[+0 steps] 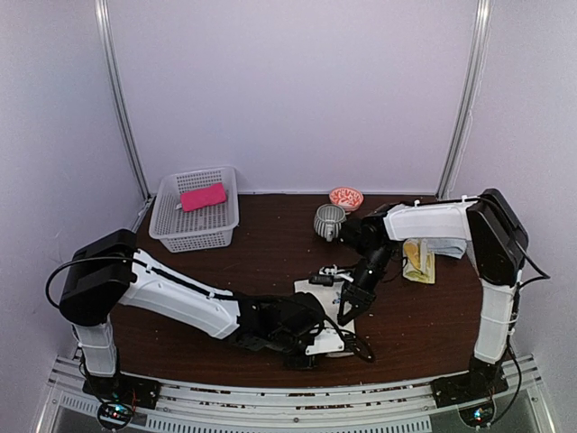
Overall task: Roll the towels
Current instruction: Roll the towel at the center of the board.
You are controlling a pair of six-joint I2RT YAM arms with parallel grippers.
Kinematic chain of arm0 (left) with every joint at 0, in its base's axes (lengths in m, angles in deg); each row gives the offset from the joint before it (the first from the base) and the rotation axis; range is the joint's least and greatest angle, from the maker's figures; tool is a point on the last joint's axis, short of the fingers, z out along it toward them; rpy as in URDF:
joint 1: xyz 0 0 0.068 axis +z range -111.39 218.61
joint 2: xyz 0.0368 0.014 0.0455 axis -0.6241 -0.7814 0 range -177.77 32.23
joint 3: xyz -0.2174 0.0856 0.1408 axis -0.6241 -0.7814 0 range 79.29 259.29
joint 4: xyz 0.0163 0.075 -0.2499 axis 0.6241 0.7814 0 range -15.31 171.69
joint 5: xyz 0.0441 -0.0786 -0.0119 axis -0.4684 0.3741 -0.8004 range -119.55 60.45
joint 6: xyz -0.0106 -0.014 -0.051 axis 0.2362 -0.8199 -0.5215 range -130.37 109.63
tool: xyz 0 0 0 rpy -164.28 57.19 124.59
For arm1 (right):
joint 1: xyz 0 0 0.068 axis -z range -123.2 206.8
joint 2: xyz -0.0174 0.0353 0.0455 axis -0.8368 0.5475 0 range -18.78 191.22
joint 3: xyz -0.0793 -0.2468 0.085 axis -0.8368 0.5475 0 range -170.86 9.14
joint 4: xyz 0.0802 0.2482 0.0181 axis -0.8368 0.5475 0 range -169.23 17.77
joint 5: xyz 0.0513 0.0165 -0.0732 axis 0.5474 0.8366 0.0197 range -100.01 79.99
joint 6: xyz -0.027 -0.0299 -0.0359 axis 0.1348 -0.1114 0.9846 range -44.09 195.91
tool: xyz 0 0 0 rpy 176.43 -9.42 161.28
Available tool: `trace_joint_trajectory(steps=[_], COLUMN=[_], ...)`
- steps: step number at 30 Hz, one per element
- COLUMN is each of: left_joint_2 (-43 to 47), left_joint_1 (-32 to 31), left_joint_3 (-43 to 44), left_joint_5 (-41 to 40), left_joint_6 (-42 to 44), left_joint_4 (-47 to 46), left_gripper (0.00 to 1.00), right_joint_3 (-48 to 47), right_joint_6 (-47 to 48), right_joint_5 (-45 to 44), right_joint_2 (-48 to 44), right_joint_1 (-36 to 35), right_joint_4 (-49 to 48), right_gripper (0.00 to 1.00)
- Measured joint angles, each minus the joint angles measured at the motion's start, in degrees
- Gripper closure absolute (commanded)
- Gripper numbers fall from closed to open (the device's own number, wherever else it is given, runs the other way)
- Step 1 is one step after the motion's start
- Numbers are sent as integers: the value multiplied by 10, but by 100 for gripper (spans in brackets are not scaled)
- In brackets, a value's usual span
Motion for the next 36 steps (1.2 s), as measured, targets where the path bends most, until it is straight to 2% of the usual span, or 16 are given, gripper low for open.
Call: trace_joint_trajectory(steps=[8, 15, 21, 29, 36], left_joint_2=[1, 3, 3, -28, -106], left_joint_1=[0, 0, 13, 91, 139], left_joint_3=[18, 28, 30, 44, 125], left_joint_5=[28, 39, 64, 221, 375], left_joint_6=[-16, -41, -69, -120, -166], left_joint_4=[44, 72, 77, 66, 91], left_gripper=[100, 100, 100, 100, 100], right_joint_3=[24, -3, -12, -33, -50], right_joint_6=[-83, -107, -107, -90, -101], right_joint_5=[-154, -194, -190, -181, -167], right_joint_2=[5, 22, 28, -16, -205], right_joint_1=[5, -23, -29, 2, 74], right_joint_4=[-108, -122, -126, -116, -134], right_gripper=[77, 78, 71, 67, 64])
